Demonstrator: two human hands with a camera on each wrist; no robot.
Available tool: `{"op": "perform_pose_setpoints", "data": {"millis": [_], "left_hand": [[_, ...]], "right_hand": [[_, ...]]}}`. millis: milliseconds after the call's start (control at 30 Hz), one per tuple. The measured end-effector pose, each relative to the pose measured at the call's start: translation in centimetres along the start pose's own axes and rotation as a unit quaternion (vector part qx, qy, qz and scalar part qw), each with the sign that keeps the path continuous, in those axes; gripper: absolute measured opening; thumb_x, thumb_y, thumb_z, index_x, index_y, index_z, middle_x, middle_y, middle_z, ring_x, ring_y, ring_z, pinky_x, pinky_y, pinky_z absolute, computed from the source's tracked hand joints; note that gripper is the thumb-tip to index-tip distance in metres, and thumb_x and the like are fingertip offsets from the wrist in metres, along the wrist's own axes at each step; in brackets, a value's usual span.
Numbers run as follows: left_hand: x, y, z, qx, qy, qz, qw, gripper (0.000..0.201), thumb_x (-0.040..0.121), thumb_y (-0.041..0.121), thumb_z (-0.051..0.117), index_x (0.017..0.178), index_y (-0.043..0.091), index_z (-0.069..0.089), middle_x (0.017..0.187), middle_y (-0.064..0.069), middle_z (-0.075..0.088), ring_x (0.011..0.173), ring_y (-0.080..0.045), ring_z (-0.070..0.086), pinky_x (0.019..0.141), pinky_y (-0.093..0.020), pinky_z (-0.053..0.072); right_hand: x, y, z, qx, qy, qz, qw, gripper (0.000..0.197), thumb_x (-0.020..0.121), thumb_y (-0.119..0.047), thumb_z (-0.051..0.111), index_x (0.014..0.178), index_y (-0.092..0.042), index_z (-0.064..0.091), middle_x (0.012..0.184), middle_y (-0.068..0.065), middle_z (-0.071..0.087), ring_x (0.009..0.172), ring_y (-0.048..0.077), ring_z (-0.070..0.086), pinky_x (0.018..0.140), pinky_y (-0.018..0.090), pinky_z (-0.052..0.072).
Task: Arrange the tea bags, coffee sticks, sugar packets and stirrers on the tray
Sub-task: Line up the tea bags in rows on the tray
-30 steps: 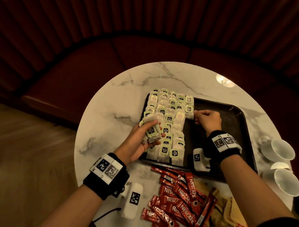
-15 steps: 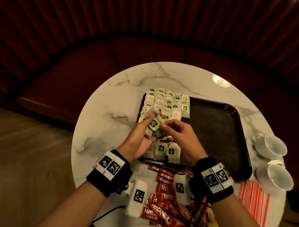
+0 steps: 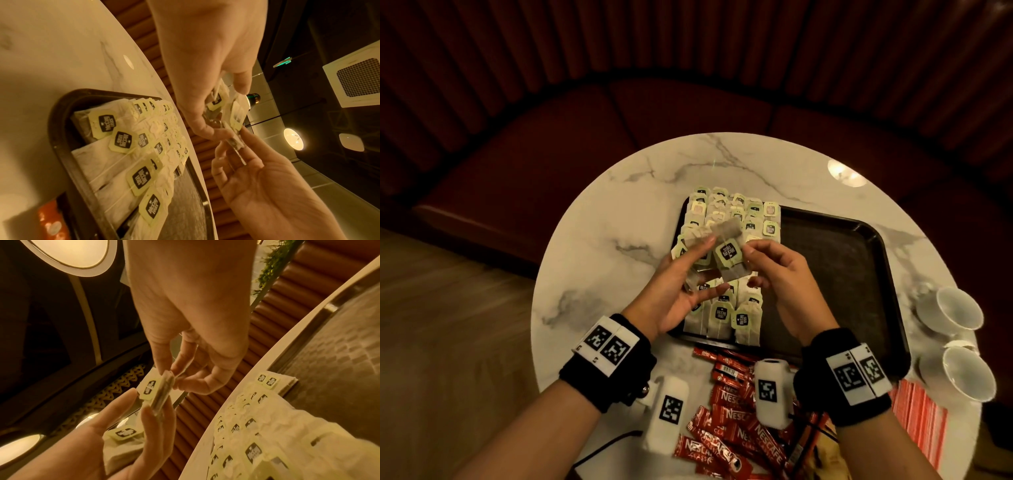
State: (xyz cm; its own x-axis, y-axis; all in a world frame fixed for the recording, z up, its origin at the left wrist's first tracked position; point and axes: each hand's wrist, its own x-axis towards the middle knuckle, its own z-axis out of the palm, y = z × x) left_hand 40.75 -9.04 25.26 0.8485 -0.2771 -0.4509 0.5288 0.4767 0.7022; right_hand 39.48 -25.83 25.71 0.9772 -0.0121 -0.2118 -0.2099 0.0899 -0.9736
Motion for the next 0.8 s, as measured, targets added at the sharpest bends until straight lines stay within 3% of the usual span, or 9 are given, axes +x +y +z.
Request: {"op": "perform_pose_setpoints", "data": {"millis": [100, 300, 400, 500, 567, 667, 733, 800], "left_hand": [[-0.2, 0.0, 0.1, 0.029, -0.019, 0.016, 0.999, 0.043, 0.078, 0.022, 0.071, 0.119, 0.014, 0.063, 0.109, -0.010, 0.072, 0.096, -0.021, 0.070, 0.078, -0.038, 0.059], [-0.5, -0.1, 0.3, 0.100, -0.051, 0.023, 0.993, 0.036, 0.072, 0.012, 0.075, 0.107, 0.015, 0.064, 0.091, -0.001, 0.074, 0.081, -0.011, 0.070, 0.058, -0.020, 0.055], [-0.5, 0.2, 0.0, 0.094, -0.048, 0.020, 0.994, 0.034, 0.081, 0.002, 0.070, 0.114, 0.008, 0.062, 0.096, -0.006, 0.073, 0.085, -0.016, 0.071, 0.059, -0.022, 0.057], [-0.6, 0.5, -0.5, 0.059, -0.044, 0.014, 0.997, 0.031, 0.085, -0.007, 0.062, 0.114, 0.000, 0.059, 0.103, -0.016, 0.070, 0.091, -0.026, 0.070, 0.071, -0.035, 0.061], [-0.6, 0.6, -0.7, 0.022, -0.030, 0.015, 0.999, 0.029, 0.087, -0.012, 0.055, 0.113, -0.001, 0.057, 0.107, -0.020, 0.069, 0.092, -0.031, 0.070, 0.071, -0.039, 0.062], [-0.4, 0.8, -0.8, -0.005, 0.000, 0.011, 1.000, 0.036, 0.088, -0.015, 0.048, 0.119, 0.001, 0.055, 0.112, -0.024, 0.067, 0.090, -0.033, 0.072, 0.067, -0.034, 0.062], [-0.3, 1.0, -0.5, -0.014, 0.017, -0.005, 1.000, 0.036, 0.088, -0.012, 0.046, 0.122, -0.001, 0.054, 0.116, -0.026, 0.066, 0.099, -0.035, 0.069, 0.062, -0.028, 0.060], [-0.3, 1.3, -0.2, -0.027, 0.029, -0.011, 0.999, 0.028, 0.089, -0.006, 0.048, 0.113, 0.001, 0.061, 0.109, -0.017, 0.071, 0.098, -0.028, 0.070, 0.059, -0.023, 0.058]], "right_hand": [[-0.1, -0.5, -0.1, -0.010, -0.007, -0.006, 1.000, 0.012, 0.094, -0.013, 0.061, 0.098, -0.009, 0.071, 0.078, -0.006, 0.072, 0.072, 0.002, 0.065, 0.059, 0.016, 0.049], [-0.3, -1.1, 0.2, -0.062, -0.002, -0.037, 0.997, 0.012, 0.093, -0.015, 0.063, 0.098, -0.016, 0.073, 0.083, -0.004, 0.075, 0.075, 0.005, 0.066, 0.064, 0.019, 0.051], [-0.2, -1.5, -0.1, -0.087, 0.014, -0.060, 0.994, 0.013, 0.094, -0.016, 0.062, 0.102, -0.014, 0.072, 0.090, 0.001, 0.074, 0.075, 0.006, 0.066, 0.062, 0.019, 0.050], [0.1, -2.6, -1.0, -0.113, 0.009, -0.069, 0.991, 0.015, 0.097, -0.016, 0.057, 0.106, -0.010, 0.068, 0.098, 0.007, 0.073, 0.078, 0.006, 0.068, 0.065, 0.020, 0.054], [0.2, -3.7, -1.5, -0.133, -0.010, -0.080, 0.988, 0.014, 0.098, -0.014, 0.054, 0.106, -0.010, 0.065, 0.101, 0.008, 0.072, 0.082, 0.013, 0.072, 0.066, 0.024, 0.059], [0.5, -5.3, -2.1, -0.169, -0.030, -0.101, 0.980, 0.015, 0.099, -0.015, 0.053, 0.108, -0.008, 0.063, 0.102, 0.012, 0.070, 0.085, 0.022, 0.073, 0.068, 0.031, 0.062], [0.7, -6.1, -2.5, -0.211, -0.048, -0.119, 0.969, 0.015, 0.099, -0.015, 0.053, 0.108, -0.010, 0.064, 0.101, 0.010, 0.070, 0.085, 0.020, 0.073, 0.069, 0.032, 0.062], [0.6, -7.0, -2.6, -0.249, -0.072, -0.138, 0.956, 0.013, 0.098, -0.015, 0.055, 0.106, -0.016, 0.065, 0.101, 0.006, 0.070, 0.088, 0.018, 0.072, 0.069, 0.030, 0.062]]}}
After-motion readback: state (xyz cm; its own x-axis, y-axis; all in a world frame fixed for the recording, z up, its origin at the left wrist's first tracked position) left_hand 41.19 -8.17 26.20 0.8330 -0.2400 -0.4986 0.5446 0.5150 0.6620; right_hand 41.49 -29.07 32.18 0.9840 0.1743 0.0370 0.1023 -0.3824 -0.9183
